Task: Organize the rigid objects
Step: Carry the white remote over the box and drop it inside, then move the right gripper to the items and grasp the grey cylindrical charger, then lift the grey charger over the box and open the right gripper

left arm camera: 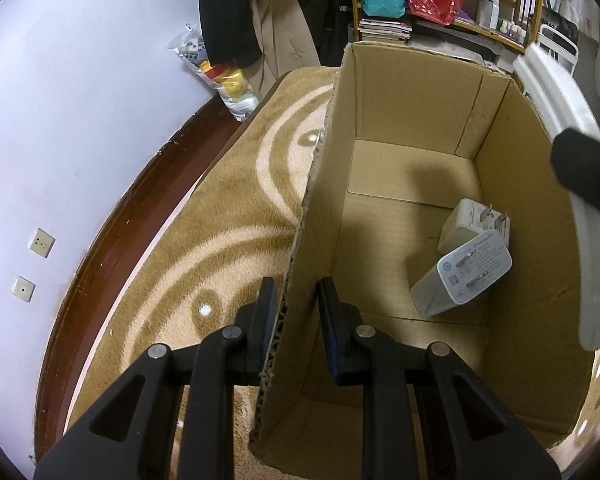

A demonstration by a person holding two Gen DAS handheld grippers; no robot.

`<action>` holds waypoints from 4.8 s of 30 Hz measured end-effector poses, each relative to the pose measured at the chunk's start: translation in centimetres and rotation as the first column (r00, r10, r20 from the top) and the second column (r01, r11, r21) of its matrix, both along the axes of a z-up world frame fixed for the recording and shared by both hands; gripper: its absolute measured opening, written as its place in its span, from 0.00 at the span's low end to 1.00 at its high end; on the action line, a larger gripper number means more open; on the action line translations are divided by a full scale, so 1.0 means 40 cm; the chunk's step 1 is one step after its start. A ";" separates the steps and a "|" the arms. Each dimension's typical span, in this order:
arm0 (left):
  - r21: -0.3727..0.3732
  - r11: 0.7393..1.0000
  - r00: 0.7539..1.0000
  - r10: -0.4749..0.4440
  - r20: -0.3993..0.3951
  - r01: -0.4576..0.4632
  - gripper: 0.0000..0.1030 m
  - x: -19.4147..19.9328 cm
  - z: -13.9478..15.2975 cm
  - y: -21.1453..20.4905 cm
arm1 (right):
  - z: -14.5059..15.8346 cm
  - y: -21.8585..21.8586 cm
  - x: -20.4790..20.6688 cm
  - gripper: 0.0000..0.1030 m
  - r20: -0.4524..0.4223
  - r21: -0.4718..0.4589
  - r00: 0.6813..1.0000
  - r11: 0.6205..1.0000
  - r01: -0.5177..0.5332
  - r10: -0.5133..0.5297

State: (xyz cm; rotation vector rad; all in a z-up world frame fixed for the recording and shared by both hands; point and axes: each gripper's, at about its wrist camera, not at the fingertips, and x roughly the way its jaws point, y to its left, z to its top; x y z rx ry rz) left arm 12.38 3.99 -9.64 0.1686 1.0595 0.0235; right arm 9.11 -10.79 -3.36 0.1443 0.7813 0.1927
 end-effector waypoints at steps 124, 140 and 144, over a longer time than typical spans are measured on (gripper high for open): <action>0.038 0.999 1.000 -0.006 0.012 0.005 0.22 -0.007 0.001 -0.019 | 0.167 -0.188 -0.093 0.28 0.241 0.082 0.953 0.982 0.170 -0.185; 0.032 0.999 1.000 -0.006 0.011 0.006 0.22 -0.007 0.003 -0.017 | 0.123 -0.050 -0.060 0.28 0.203 0.084 0.979 0.996 0.012 -0.029; 0.029 1.000 1.000 -0.007 0.010 0.007 0.22 -0.006 0.006 -0.014 | 0.074 -0.036 -0.045 0.28 0.165 0.067 0.986 0.998 -0.006 -0.005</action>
